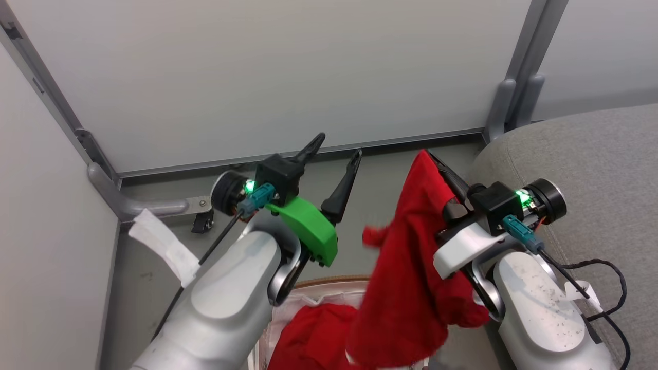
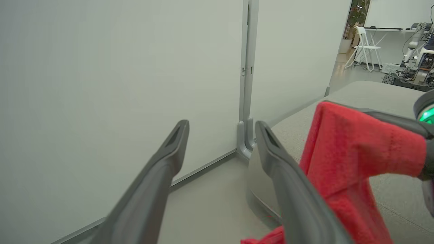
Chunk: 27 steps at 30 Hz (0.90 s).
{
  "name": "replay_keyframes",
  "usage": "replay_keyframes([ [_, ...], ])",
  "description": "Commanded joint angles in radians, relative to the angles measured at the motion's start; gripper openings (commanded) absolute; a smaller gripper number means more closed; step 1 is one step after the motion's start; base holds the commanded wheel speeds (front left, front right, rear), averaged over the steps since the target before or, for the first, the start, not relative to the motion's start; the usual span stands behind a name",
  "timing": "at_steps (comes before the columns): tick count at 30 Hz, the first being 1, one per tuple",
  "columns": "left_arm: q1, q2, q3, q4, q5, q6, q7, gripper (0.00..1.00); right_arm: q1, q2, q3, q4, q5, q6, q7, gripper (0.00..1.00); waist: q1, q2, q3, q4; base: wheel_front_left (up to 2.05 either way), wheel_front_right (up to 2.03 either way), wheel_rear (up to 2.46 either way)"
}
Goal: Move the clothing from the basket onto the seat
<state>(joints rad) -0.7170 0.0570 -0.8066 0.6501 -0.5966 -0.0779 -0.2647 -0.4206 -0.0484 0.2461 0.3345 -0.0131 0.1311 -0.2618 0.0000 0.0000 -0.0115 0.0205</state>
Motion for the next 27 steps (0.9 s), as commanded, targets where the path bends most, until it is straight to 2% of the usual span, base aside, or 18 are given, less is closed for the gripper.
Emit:
replay_keyframes([
  [1,0.040,0.006,0.014,-0.008,0.017,-0.003,0.001,1.00,0.016,-0.004,-0.010,-0.008,-0.010,-0.001,-0.005,0.00,0.0000,0.0000,0.001,-0.002,0.00,0.00,0.00],
  [15,0.302,-0.002,0.138,-0.104,0.122,-0.025,0.001,1.00,0.043,-0.004,-0.065,-0.069,-0.017,-0.001,-0.005,0.00,0.0000,0.0000,0.009,-0.044,0.00,0.00,0.00],
  [27,0.397,-0.006,0.184,-0.151,0.166,-0.041,0.001,1.00,0.023,-0.003,-0.103,-0.061,-0.052,-0.001,-0.005,0.00,0.0000,0.0000,0.017,-0.120,0.00,0.00,0.00],
])
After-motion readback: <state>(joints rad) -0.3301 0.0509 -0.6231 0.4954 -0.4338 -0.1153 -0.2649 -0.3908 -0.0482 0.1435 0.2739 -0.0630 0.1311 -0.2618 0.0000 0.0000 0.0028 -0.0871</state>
